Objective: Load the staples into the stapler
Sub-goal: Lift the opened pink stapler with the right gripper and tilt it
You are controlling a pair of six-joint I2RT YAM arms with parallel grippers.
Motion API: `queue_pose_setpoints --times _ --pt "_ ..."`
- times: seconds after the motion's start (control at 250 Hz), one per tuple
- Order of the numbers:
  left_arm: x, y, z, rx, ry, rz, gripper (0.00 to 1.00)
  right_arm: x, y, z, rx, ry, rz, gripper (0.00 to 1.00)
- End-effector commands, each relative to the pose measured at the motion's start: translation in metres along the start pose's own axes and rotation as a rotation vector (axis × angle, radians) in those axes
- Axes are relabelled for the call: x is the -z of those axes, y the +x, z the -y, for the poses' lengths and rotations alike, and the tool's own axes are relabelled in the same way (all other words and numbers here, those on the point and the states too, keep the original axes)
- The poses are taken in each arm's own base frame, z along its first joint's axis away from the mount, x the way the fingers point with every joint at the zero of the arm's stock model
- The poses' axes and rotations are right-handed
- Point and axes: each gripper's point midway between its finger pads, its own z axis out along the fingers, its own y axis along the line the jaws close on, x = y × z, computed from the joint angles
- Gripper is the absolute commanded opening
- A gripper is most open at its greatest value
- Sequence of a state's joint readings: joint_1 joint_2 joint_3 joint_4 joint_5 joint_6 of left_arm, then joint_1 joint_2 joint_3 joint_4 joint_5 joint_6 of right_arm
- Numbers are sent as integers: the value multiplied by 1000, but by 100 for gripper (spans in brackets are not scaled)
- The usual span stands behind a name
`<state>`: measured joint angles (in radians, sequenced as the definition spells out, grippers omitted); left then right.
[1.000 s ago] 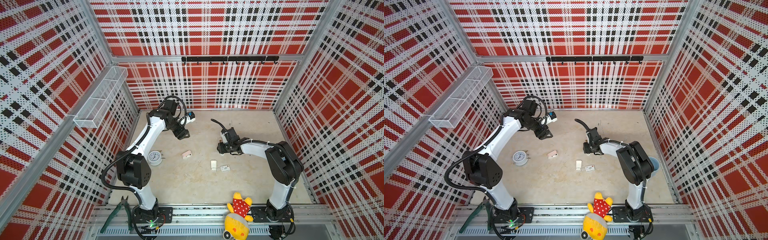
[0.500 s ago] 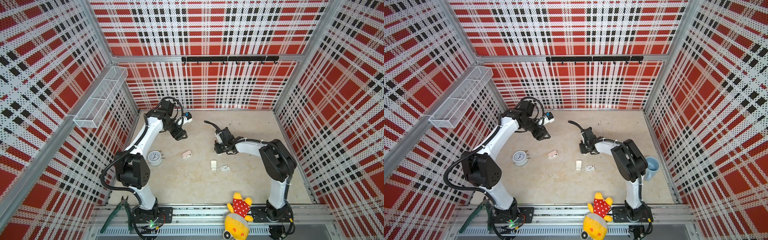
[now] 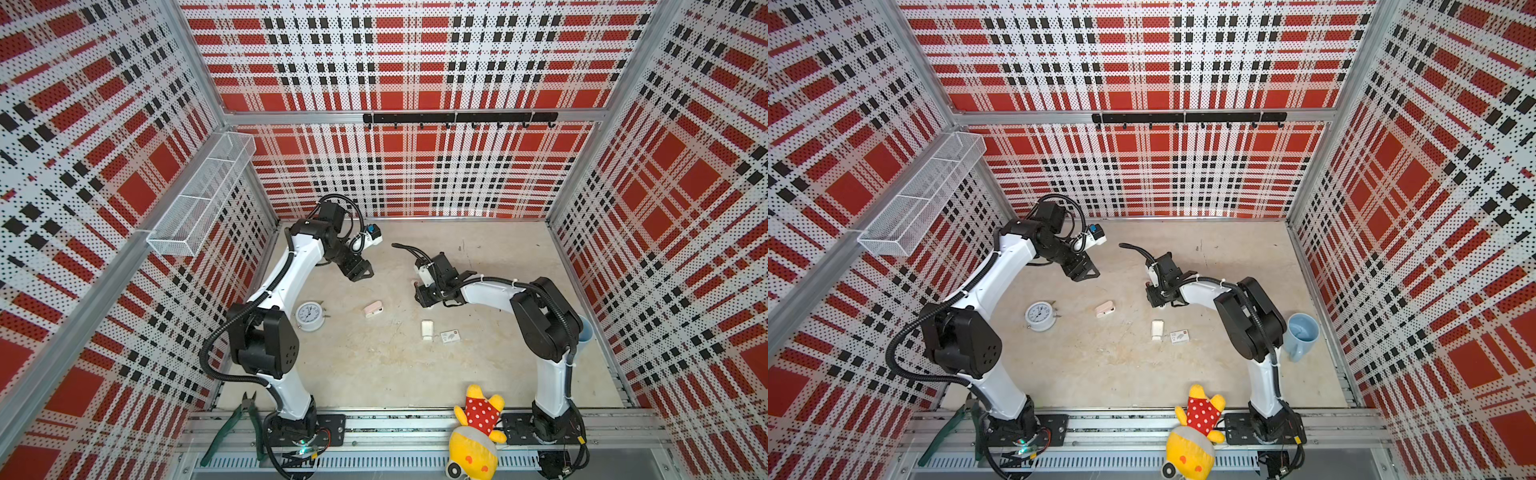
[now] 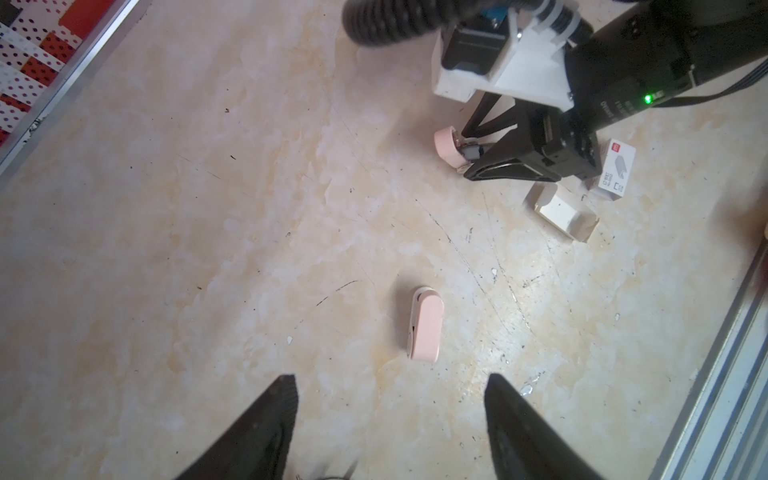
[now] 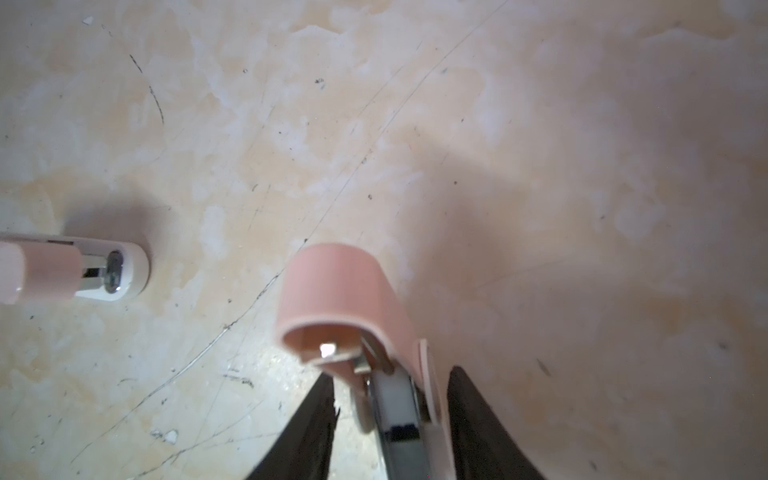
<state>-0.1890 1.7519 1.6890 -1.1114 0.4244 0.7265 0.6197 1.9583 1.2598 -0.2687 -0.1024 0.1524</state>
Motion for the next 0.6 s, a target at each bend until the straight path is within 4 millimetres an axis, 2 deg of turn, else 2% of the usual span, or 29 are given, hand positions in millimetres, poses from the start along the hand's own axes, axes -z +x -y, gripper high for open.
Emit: queue_pose_setpoints --times 0.0,0.136,0.244,0.36,0.472,0.596 --pt "7 -21 -1 26 1 53 75 41 -23 -3 -34 4 89 47" --pt "0 -40 -6 72 -26 57 75 69 -14 4 -196 -13 85 43" --pt "-10 -55 -10 134 -33 58 75 76 5 -1 -307 -46 39 37" --pt "-19 -72 -12 200 0 87 75 69 19 -20 -462 -173 13 33" --pt "-29 -80 -16 226 12 89 75 59 23 -31 -553 -267 24 28" --pt "-39 -83 -18 242 29 86 75 52 25 -31 -597 -292 42 27"
